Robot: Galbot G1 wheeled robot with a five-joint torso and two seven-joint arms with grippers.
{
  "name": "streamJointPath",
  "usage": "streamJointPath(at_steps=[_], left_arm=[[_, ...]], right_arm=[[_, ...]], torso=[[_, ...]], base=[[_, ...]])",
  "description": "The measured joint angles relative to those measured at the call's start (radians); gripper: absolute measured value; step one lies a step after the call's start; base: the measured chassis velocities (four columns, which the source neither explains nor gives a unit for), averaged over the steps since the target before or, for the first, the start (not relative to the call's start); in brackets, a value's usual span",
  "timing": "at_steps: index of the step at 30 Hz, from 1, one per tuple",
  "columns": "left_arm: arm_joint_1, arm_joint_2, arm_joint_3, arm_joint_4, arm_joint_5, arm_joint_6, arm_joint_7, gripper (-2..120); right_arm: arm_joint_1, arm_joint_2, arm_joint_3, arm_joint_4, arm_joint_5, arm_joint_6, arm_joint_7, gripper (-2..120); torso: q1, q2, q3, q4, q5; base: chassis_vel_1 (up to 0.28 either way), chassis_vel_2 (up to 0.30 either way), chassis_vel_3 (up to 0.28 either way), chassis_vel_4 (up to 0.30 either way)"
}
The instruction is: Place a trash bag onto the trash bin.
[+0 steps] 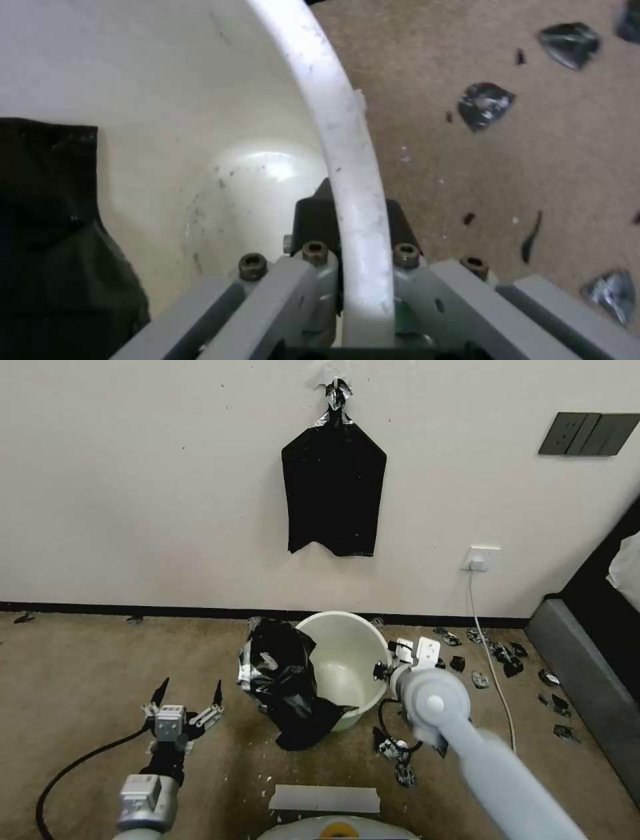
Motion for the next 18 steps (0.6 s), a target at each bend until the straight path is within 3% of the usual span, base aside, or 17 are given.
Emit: streamJointPath(at_steps=[7,18], left_arm=[[0.001,-0.004,-0.001,-0.009,0.0,0.0,0.0,100],[0.001,-0.004,0.006,-0.001,0.002,0.0,0.001,100]], right_arm=[[-0.063,0.076,-0.01,0.018,-0.06,0.029,0.061,2],[-0.122,0.092,-0.015,0.014,-0.134,0.035,0.068,2]], torso=[[0.0,0.0,0.0,0.0001,0.0002],[0.0,0.0,0.0,0.0,0.0001]], base=[[0.0,0.0,0.0,0.0],[0.0,0.0,0.0,0.0]])
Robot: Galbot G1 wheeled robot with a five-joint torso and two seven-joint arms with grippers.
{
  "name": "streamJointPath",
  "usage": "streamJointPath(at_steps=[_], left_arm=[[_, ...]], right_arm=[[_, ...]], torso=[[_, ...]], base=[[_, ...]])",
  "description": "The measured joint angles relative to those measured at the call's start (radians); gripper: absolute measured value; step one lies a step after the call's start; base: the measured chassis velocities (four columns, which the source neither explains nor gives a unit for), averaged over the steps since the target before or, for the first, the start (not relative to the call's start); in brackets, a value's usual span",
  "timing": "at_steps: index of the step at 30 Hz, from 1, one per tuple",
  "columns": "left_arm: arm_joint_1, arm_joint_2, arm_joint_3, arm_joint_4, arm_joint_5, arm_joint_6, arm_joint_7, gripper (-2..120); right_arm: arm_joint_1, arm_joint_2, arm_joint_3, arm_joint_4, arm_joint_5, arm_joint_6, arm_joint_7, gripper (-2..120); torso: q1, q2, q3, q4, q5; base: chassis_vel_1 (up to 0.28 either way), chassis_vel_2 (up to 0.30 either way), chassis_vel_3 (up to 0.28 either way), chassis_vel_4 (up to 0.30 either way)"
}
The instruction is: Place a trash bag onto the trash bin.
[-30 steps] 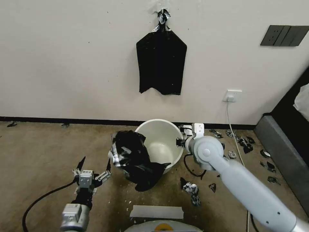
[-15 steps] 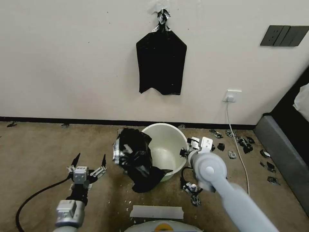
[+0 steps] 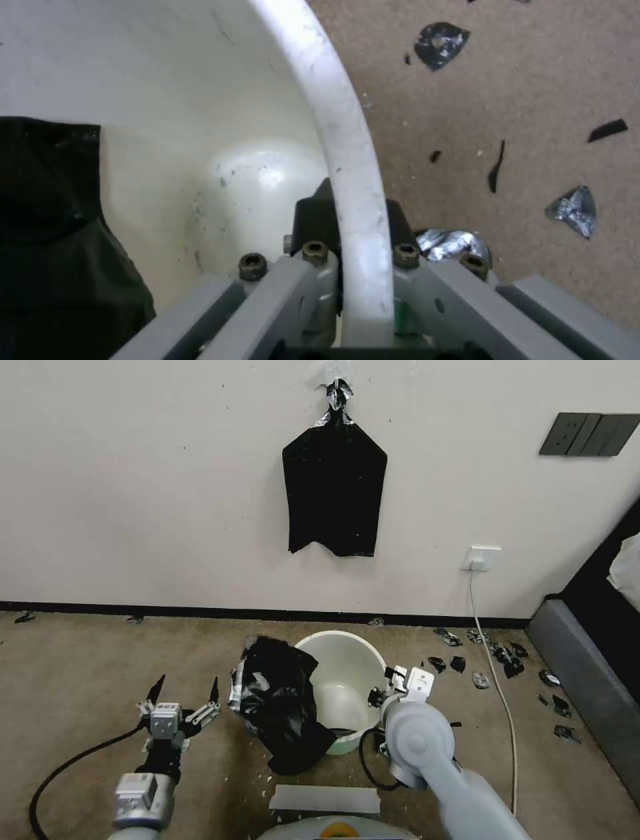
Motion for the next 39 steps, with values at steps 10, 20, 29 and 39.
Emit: streamJointPath(at_steps=[10,20,29,39], left_arm=[[-0.002,-0.001,0.011,0.002,0.004,0.001,0.001,100],[-0.005,0.0,0.015,0.001,0.005,0.007,0.001,100],[-0.01,-0.003,0.018,0.001,-0.001,0.013,0.001,100],[-0.022,-0.019,-0.001,0.002,-0.021,0.032,-0.019,100]], right_arm=[[-0.004,0.011,0.005,-0.009,-0.011,0.002,-0.013,20],[-0.004,0.028,0.023,-0.021,-0.037,0.012,-0.017,57],[-0.021,-0.044,0.026,0.047,-0.495,0.083,-0.363,88],[0.002,-0.141,-0.1,0.18,-0.621,0.12,-0.955,100]], torso=[[0.0,0.0,0.0,0.0,0.0001],[0.0,0.0,0.0,0.0,0.0002],[0.0,0.0,0.0,-0.0001,0.0001],[0.0,0.0,0.0,0.0,0.0001]], base=[[0.0,0.0,0.0,0.0],[0.0,0.0,0.0,0.0],[0.0,0.0,0.0,0.0],[0.0,0.0,0.0,0.0]])
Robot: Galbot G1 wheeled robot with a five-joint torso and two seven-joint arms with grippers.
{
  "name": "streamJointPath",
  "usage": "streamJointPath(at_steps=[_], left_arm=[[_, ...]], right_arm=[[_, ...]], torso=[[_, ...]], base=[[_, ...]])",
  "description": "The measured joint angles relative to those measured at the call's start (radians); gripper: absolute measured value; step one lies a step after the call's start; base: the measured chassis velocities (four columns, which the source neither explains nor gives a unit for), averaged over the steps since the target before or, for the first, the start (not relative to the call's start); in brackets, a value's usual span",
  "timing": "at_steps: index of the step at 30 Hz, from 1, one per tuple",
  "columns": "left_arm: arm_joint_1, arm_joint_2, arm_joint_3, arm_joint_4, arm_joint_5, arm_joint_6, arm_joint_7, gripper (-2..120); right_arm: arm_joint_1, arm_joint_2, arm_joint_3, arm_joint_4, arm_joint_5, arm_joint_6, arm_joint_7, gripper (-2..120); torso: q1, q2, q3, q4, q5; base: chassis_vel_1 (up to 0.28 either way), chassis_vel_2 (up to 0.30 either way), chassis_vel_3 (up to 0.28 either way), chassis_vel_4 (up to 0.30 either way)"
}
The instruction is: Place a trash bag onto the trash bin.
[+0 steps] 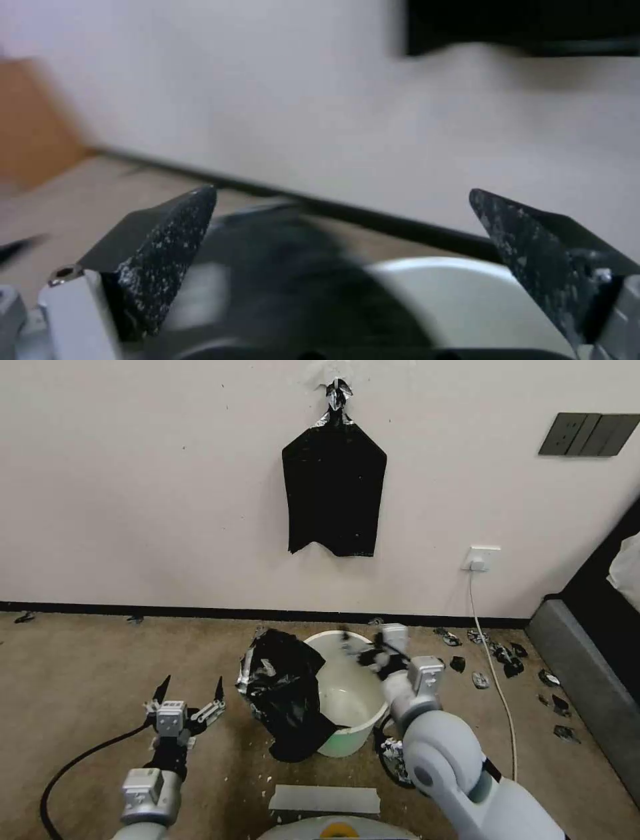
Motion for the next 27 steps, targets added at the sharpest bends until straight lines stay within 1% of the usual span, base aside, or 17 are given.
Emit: streamJointPath(at_steps=[2,3,4,6,7,8,10,13,16,21,24,27], left_arm=[[-0.001,0.001,-0.009,-0.003,-0.002,0.008,-0.006,100],[-0.002,-0.001,-0.014,-0.006,-0.004,0.011,-0.007,100],[-0.002,-0.001,-0.014,-0.006,-0.004,0.011,-0.007,100],[0.0,-0.007,-0.023,-0.009,-0.008,0.014,-0.01,100],[0.0,-0.007,-0.023,-0.009,-0.008,0.014,-0.01,100],[0.001,-0.01,-0.026,-0.01,-0.008,0.014,-0.011,100],[0.001,-0.016,-0.031,-0.012,-0.009,0.014,-0.013,100],[0.002,-0.016,-0.032,-0.013,-0.009,0.014,-0.013,100],[0.002,-0.019,-0.033,-0.013,-0.009,0.014,-0.014,100],[0.002,-0.022,-0.028,-0.013,-0.009,0.014,-0.014,100],[0.001,-0.024,-0.02,-0.011,-0.007,0.014,-0.014,100],[-0.001,-0.023,-0.018,-0.011,-0.006,0.015,-0.014,100]], right_arm=[[0.035,0.006,-0.051,0.007,0.023,-0.06,-0.01,100],[0.065,0.012,-0.092,0.008,0.05,-0.089,0.014,100],[0.065,0.012,-0.092,0.008,0.05,-0.089,0.014,100],[0.127,0.025,-0.158,-0.007,0.093,-0.131,0.037,100],[0.127,0.025,-0.158,-0.007,0.093,-0.131,0.037,100],[0.149,0.03,-0.181,-0.021,0.092,-0.15,0.04,100],[0.193,0.043,-0.237,-0.071,0.039,-0.192,0.039,100],[0.209,0.049,-0.255,-0.092,0.016,-0.212,0.048,100],[0.244,0.064,-0.305,-0.148,-0.031,-0.239,0.083,100],[0.264,0.078,-0.333,-0.183,-0.08,-0.243,0.093,100],[0.276,0.083,-0.354,-0.217,-0.16,-0.258,0.086,100],[0.276,0.082,-0.358,-0.226,-0.17,-0.268,0.083,100]], torso=[[0.0,0.0,0.0,0.0001,0.0],[0.0,0.0,0.0,-0.0001,-0.0001],[0.0,0.0,0.0,-0.0001,-0.0001],[0.0,0.0,0.0,0.0001,0.0],[0.0,0.0,0.0,0.0001,0.0],[0.0,0.0,0.0,0.0002,-0.0002],[0.0,0.0,0.0,0.0001,-0.0001],[0.0,0.0,0.0,0.0002,-0.0001],[0.0,0.0,0.0,0.0001,-0.0001],[0.0,0.0,0.0,0.0001,0.0],[0.0,0.0,0.0,0.0001,0.0],[0.0,0.0,0.0,0.0001,0.0]], base=[[0.0,0.0,0.0,0.0],[0.0,0.0,0.0,0.0],[0.0,0.0,0.0,0.0],[0.0,0.0,0.0,0.0],[0.0,0.0,0.0,0.0],[0.0,0.0,0.0,0.0],[0.0,0.0,0.0,0.0],[0.0,0.0,0.0,0.0],[0.0,0.0,0.0,0.0],[0.0,0.0,0.0,0.0],[0.0,0.0,0.0,0.0],[0.0,0.0,0.0,0.0]])
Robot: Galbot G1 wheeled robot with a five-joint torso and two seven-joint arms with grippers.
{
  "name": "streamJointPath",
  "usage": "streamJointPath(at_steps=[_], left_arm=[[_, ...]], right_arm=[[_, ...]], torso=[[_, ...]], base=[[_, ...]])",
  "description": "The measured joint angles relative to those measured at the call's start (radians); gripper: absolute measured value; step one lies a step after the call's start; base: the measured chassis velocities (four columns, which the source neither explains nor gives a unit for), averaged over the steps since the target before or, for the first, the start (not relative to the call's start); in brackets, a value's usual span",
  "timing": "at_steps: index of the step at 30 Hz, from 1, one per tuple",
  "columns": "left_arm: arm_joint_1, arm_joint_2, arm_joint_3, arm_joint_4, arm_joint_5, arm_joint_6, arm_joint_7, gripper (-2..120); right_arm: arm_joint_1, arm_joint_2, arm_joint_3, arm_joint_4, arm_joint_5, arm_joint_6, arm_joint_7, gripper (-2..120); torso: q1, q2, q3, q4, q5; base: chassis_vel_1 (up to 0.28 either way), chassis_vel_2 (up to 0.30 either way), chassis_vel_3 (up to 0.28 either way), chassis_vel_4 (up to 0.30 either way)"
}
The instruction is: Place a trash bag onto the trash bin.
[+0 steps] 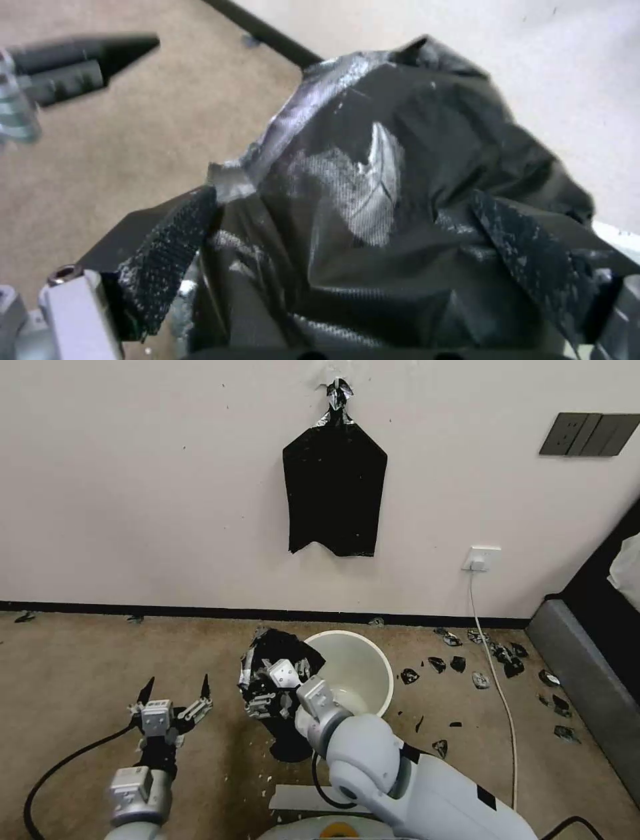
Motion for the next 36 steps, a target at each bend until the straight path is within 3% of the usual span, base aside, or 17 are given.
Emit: streamJointPath(at_steps=[7,10,17,21,24,26,32,36], left_arm=[[0.0,0.001,0.003,0.0,0.001,0.0,0.0,100],[0.001,0.0,0.005,0.0,0.002,0.0,0.0,100],[0.0,0.003,0.01,0.0,0.004,0.001,0.0,100],[-0.001,0.004,0.014,0.0,0.005,0.002,0.001,100],[-0.002,0.006,0.019,0.0,0.007,0.003,0.001,100],[-0.003,0.006,0.019,0.0,0.007,0.003,0.001,100],[-0.002,0.012,0.027,-0.001,0.008,0.005,0.001,100],[0.002,0.027,0.045,-0.011,-0.003,0.022,0.005,100]], right_arm=[[-0.003,0.001,0.002,-0.029,-0.007,-0.007,-0.003,97],[-0.003,0.001,0.005,-0.038,-0.008,-0.007,-0.003,89],[-0.011,-0.004,0.012,-0.043,-0.007,-0.004,0.001,61],[-0.013,-0.005,0.021,-0.041,-0.004,-0.002,0.003,51],[-0.015,-0.007,0.028,-0.038,-0.001,0.002,0.007,34],[-0.015,-0.007,0.029,-0.038,-0.001,0.003,0.008,33],[-0.02,-0.006,0.033,-0.04,0.001,0.018,0.016,6],[-0.019,-0.007,0.034,-0.039,0.006,0.019,0.022,0]], torso=[[0.0,0.0,0.0,0.0,0.0],[0.0,0.0,0.0,0.0,0.0],[0.0,0.0,0.0,0.0,0.0],[0.0,0.0,0.0,0.0,0.0],[0.0,0.0,0.0,0.0,0.0],[0.0,0.0,0.0,0.0,0.0],[0.0,0.0,0.0,0.0,0.0],[0.0,0.0,0.0,0.0,0.0]], base=[[0.0,0.0,0.0,0.0],[0.0,0.0,0.0,0.0],[0.0,0.0,0.0,0.0],[0.0,0.0,0.0,0.0],[0.0,0.0,0.0,0.0],[0.0,0.0,0.0,0.0],[0.0,0.0,0.0,0.0],[0.0,0.0,0.0,0.0]])
